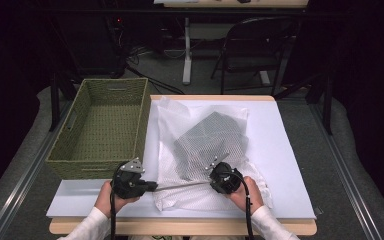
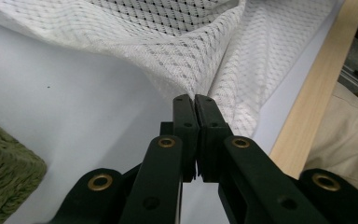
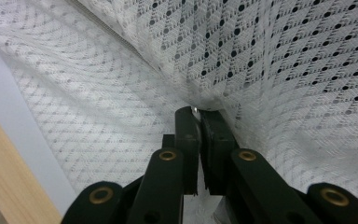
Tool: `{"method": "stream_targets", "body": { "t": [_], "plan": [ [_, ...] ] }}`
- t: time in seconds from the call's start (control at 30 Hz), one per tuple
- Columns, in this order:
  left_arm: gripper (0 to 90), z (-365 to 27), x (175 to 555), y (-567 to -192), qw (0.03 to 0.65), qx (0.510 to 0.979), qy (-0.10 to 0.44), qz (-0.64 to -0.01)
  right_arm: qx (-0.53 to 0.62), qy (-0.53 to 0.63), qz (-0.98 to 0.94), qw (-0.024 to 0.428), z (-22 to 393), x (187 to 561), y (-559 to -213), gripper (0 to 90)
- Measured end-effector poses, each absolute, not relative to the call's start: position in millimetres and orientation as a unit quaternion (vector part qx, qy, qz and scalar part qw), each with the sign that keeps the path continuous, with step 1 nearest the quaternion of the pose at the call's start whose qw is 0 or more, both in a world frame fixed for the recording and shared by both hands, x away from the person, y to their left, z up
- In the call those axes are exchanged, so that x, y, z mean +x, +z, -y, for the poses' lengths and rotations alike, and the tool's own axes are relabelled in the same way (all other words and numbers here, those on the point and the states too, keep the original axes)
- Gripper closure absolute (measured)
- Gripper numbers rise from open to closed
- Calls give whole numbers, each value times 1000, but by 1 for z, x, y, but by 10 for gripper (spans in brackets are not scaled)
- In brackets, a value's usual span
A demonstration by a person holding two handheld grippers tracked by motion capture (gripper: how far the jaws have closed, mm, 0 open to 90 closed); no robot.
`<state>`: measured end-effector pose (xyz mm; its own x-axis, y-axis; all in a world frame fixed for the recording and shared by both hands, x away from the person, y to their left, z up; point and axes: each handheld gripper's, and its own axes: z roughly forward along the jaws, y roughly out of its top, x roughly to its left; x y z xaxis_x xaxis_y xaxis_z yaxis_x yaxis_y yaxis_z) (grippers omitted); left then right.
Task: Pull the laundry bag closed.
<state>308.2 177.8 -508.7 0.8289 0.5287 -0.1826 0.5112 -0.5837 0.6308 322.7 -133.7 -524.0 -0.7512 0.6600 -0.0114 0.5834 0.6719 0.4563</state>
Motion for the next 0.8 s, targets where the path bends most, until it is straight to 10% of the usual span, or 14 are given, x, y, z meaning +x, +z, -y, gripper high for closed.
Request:
{"method": "stream_targets", "body": {
  "t": [0.8],
  "plan": [
    [704,-171,311,-530,320,896,-54,-304,334,269,-902,44,136,293,-514,867]
  ]
}}
